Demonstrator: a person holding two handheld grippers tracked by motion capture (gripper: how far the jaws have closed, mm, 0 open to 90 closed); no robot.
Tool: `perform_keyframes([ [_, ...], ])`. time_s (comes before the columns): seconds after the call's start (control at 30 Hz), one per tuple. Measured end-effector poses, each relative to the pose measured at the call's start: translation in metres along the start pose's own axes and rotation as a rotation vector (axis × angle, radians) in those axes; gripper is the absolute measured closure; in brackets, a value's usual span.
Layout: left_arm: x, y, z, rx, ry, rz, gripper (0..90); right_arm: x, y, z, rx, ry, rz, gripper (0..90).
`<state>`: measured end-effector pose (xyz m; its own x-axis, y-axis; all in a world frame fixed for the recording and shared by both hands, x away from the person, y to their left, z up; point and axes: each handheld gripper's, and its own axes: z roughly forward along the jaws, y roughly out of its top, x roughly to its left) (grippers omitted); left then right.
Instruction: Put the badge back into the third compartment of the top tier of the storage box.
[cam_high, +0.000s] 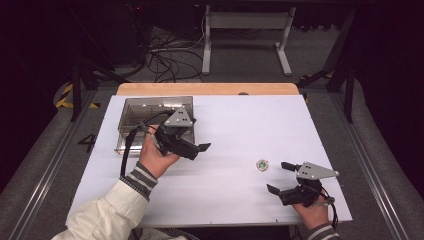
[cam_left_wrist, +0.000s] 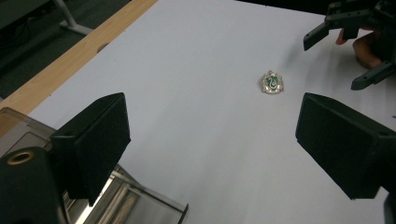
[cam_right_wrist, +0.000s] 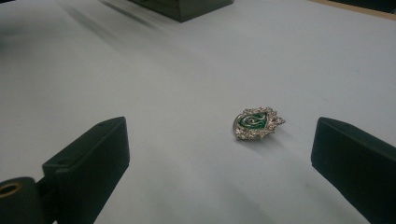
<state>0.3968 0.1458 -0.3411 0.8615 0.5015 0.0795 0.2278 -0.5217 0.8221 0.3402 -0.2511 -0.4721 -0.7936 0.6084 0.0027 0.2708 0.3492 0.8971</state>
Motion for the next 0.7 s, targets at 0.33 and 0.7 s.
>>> perform_keyframes([
  [0.33,-0.009,0.009,0.018,-0.034,-0.031,-0.042,8.9,0.000,0.000,0.001,0.003,-0.001,0.001,5.1],
  [0.7,-0.023,0.015,0.045,-0.035,-0.052,-0.072,8.5,-0.002,0.000,-0.003,0.007,-0.016,-0.001,5.0],
])
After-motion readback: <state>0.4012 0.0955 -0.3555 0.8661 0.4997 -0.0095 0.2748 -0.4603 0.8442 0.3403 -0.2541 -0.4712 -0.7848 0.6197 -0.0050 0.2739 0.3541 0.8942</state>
